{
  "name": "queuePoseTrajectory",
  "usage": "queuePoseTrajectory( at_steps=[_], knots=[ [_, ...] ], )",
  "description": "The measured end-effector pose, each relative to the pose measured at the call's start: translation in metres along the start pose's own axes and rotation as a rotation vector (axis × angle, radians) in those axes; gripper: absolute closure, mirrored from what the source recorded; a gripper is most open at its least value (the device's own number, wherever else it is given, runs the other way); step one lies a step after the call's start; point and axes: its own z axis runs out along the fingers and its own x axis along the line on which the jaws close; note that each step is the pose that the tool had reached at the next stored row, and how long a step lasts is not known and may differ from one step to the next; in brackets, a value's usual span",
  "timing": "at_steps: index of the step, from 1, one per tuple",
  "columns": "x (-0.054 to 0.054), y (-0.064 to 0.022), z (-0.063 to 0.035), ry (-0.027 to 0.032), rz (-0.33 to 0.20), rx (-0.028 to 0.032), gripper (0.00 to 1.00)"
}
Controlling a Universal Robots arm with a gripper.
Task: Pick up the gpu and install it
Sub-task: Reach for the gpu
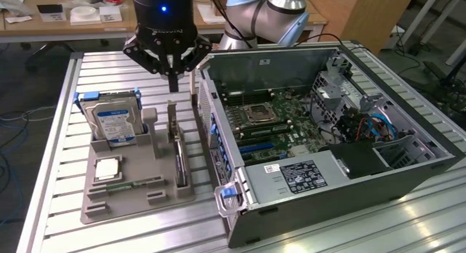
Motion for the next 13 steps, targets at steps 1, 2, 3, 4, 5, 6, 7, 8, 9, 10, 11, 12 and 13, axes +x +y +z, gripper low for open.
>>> queuePoseTrajectory(
  at_steps=[1,2,3,4,5,6,7,8,9,10,11,12,13],
  knots=[
    [0.000,-0.0021,0.0000,0.0000,0.000,0.0004,0.89],
    [0.000,-0.0040,0.0001,0.0001,0.000,0.0009,0.89],
    [0.000,-0.0057,0.0003,0.0000,0.000,0.0014,0.89],
    [0.000,-0.0071,0.0005,0.0000,0.000,0.0021,0.89],
    [0.000,-0.0084,0.0007,0.0002,0.000,0.0027,0.89],
    [0.000,-0.0096,0.0010,0.0002,0.000,0.0034,0.89],
    [0.001,-0.0109,0.0013,0.0002,0.000,0.0042,0.89],
    [0.001,-0.0123,0.0015,0.0003,0.000,0.0051,0.89],
    [0.001,-0.0133,0.0018,0.0004,0.000,0.0059,0.89],
    [0.001,-0.0143,0.0022,0.0004,0.000,0.0066,0.89],
    [0.001,-0.0152,0.0026,0.0005,0.000,0.0074,0.89],
    [0.001,-0.0159,0.0030,0.0005,0.000,0.0081,0.89],
    [0.002,-0.0164,0.0034,0.0005,0.000,0.0084,0.89]
  ],
)
